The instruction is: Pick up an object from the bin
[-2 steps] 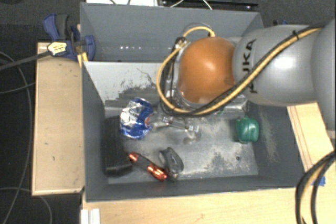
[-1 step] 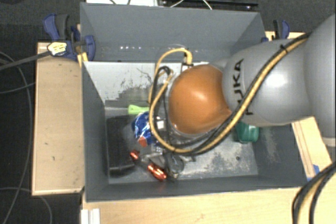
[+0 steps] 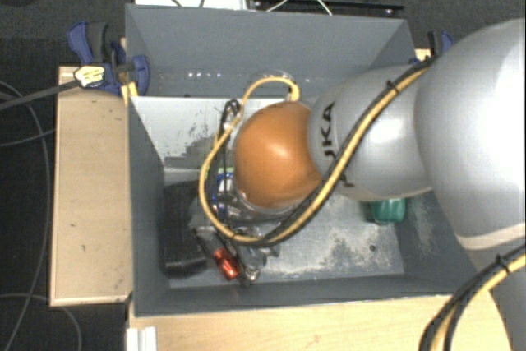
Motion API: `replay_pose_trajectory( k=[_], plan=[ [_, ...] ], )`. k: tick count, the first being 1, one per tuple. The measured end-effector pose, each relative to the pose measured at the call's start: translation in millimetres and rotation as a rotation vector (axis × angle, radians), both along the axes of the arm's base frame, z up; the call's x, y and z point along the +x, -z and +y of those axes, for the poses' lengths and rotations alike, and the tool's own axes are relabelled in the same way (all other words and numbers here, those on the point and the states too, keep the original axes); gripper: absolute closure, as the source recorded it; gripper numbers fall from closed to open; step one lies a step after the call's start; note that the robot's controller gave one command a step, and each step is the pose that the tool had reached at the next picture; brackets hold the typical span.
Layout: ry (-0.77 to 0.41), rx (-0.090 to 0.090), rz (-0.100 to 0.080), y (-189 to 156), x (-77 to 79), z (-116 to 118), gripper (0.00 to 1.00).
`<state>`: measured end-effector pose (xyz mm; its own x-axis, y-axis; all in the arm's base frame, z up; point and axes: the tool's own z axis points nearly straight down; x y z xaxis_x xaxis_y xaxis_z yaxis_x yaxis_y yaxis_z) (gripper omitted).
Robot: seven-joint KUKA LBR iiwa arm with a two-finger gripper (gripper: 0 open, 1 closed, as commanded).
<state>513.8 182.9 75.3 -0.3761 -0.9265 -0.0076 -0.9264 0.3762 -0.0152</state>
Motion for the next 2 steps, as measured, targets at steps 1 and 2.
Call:
replay_pose_trajectory(
  k=[1, 2],
  plan=[
    [-0.319, 0.002, 0.014, 3, 11.0, -80, 0.00],
    [-0.324, -0.006, 0.001, -1, 49.7, 16, 0.00]
  ],
)
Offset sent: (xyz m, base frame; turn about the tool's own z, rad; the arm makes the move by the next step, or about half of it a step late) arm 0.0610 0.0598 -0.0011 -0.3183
